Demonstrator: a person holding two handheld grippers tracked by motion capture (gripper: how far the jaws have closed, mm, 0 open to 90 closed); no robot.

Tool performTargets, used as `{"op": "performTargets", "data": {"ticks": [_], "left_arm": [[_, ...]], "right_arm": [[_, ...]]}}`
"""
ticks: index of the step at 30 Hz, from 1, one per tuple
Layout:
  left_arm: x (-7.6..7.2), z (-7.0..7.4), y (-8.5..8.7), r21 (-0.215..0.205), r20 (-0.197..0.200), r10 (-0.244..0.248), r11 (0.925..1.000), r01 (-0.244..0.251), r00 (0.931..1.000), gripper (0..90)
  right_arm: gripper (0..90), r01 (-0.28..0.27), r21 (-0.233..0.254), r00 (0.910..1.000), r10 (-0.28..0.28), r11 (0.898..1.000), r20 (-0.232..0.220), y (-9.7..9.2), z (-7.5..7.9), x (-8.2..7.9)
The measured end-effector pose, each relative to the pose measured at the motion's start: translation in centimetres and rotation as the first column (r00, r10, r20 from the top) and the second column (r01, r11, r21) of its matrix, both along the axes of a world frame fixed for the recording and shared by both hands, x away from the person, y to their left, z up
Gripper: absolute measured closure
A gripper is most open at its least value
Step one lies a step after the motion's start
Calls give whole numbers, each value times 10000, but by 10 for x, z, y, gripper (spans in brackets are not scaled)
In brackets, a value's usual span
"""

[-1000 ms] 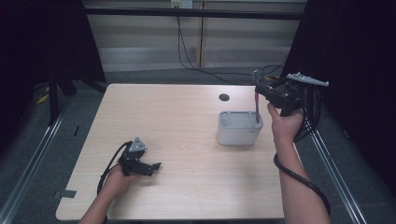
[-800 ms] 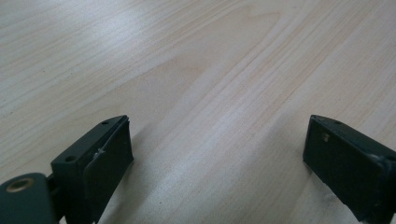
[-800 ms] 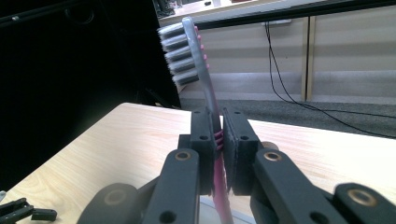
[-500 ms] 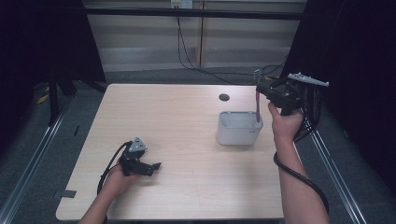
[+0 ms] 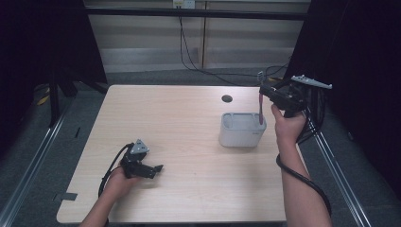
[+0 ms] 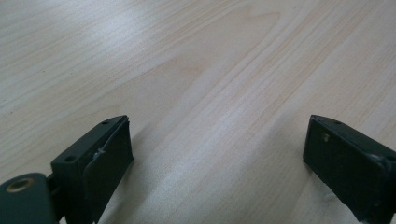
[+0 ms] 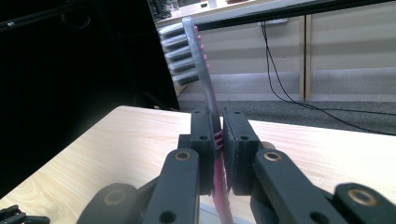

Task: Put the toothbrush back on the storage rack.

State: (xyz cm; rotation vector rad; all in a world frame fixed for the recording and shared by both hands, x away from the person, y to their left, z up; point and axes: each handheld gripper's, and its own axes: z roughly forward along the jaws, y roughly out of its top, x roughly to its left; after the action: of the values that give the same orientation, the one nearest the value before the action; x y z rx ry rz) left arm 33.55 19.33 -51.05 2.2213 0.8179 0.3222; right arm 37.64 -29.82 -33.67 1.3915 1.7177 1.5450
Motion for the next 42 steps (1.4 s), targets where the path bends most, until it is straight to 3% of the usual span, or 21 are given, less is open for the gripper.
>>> {"op": "performTargets", "data": {"ticks": [42], "left_arm": [[0,0,0,4,0,-1,10000,1,10000,76]], "right_arm": [[834,116,103,9999,-115,9999,-102,-3,-18,-6]]}}
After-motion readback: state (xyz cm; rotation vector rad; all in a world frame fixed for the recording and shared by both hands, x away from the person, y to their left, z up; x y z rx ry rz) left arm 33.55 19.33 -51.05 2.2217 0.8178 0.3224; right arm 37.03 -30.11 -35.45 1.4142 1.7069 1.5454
